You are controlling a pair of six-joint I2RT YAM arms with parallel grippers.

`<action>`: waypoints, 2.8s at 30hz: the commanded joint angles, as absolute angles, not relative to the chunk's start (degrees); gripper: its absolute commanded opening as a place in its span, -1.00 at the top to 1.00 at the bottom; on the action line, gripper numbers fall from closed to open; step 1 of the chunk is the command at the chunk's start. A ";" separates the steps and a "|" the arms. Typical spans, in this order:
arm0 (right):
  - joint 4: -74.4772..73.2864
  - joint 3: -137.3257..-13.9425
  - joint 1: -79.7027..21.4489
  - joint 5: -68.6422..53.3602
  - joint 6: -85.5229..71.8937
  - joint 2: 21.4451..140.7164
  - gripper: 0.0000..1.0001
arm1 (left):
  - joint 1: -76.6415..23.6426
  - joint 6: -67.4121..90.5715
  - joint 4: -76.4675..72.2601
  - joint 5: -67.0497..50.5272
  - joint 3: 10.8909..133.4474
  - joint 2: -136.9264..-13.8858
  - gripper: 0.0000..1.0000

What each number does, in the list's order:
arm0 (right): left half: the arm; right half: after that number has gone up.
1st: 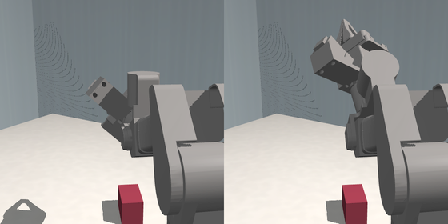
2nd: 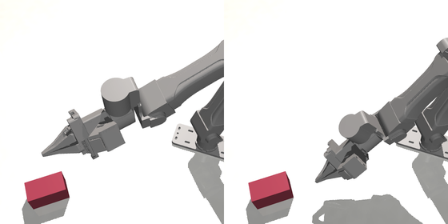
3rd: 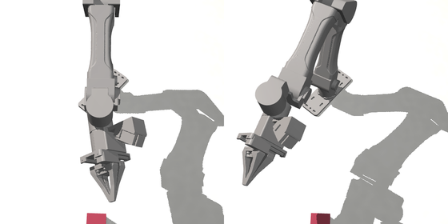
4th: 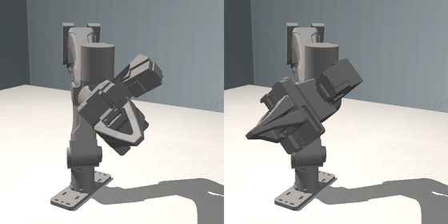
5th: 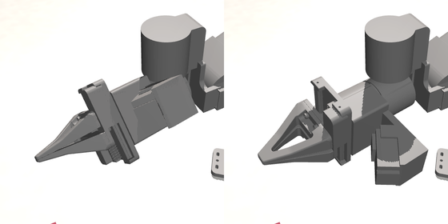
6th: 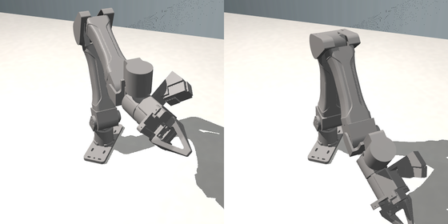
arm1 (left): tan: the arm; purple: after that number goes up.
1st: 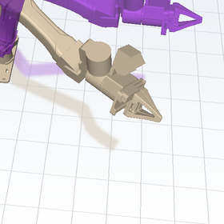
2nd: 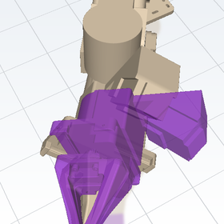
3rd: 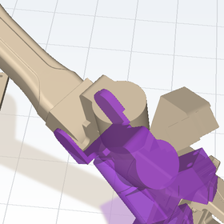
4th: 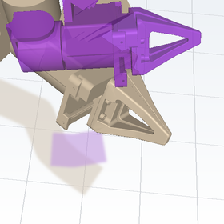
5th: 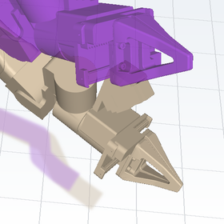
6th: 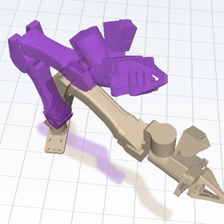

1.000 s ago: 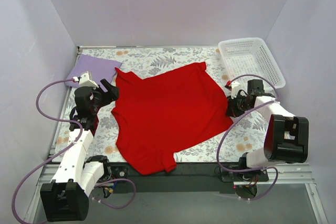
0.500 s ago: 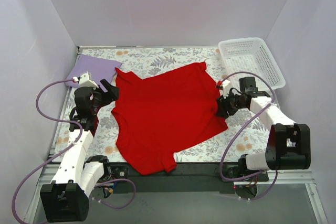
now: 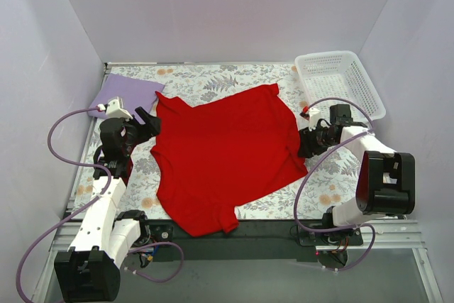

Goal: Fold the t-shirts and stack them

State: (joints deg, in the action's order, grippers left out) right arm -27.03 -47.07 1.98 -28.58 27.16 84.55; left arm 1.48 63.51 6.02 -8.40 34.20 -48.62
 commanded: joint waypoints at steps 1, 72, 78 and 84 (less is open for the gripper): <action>-25.40 -48.25 2.20 -30.32 26.19 85.52 -0.05 | 1.14 63.37 6.24 -8.70 33.84 -48.08 -0.43; -26.10 -31.29 20.48 -12.39 46.76 66.62 0.97 | 0.79 59.94 21.26 -10.11 58.35 -97.99 0.13; -26.89 -31.64 21.09 -11.78 47.55 66.18 0.97 | 0.79 60.64 23.99 -9.68 57.84 -99.32 1.00; -28.21 -31.47 22.41 -10.28 50.18 64.96 0.97 | 0.79 63.01 26.10 -5.10 50.64 -88.70 1.00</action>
State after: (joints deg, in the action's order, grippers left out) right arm -27.03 -31.05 21.52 -11.55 47.66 66.32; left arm 0.91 61.91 22.72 -8.27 53.58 -95.72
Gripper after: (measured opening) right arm 0.024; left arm 0.010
